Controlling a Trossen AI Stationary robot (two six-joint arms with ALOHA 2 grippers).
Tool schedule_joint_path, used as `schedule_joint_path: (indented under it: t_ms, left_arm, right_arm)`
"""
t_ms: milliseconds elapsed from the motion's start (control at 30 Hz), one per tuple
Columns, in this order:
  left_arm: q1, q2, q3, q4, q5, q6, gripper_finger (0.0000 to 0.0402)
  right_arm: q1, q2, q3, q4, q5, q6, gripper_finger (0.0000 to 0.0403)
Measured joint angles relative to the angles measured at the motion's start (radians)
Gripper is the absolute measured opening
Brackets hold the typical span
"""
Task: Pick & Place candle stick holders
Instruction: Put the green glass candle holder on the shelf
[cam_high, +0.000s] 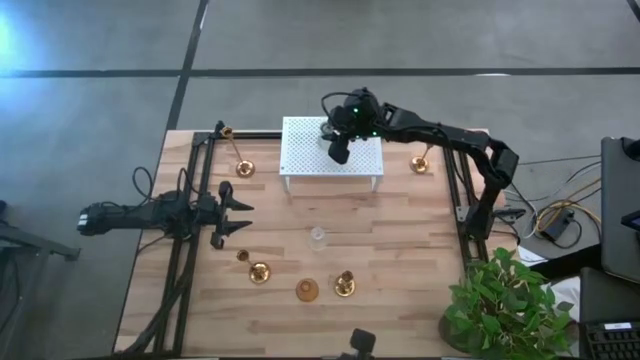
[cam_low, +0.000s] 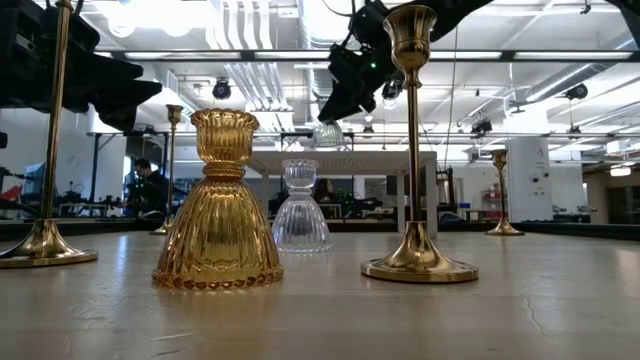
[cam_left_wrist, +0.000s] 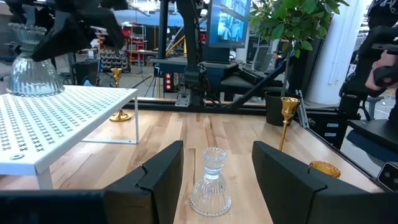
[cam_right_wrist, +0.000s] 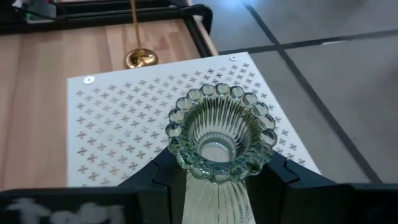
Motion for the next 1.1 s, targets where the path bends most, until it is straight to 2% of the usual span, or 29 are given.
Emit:
schedule_joint_path:
  t_ms: [200, 400, 667, 1100]
  left_arm:
    - [0.000, 0.000, 0.000, 0.000, 0.000, 0.000, 0.0197]
    - [0.000, 0.000, 0.000, 0.000, 0.000, 0.000, 0.0197]
    - [0.000, 0.000, 0.000, 0.000, 0.000, 0.000, 0.0197]
    - [0.000, 0.000, 0.000, 0.000, 0.000, 0.000, 0.0197]
  right_arm:
    - [-0.027, 0.000, -0.031, 0.027, -0.007, 0.060, 0.0117]
    - [-0.031, -0.010, -0.108, 0.190, -0.010, 0.148, 0.0117]
    - [-0.025, -0.019, -0.150, 0.169, -0.007, 0.200, 0.0117]
    - [-0.023, -0.024, -0.172, 0.174, 0.020, 0.195, 0.0117]
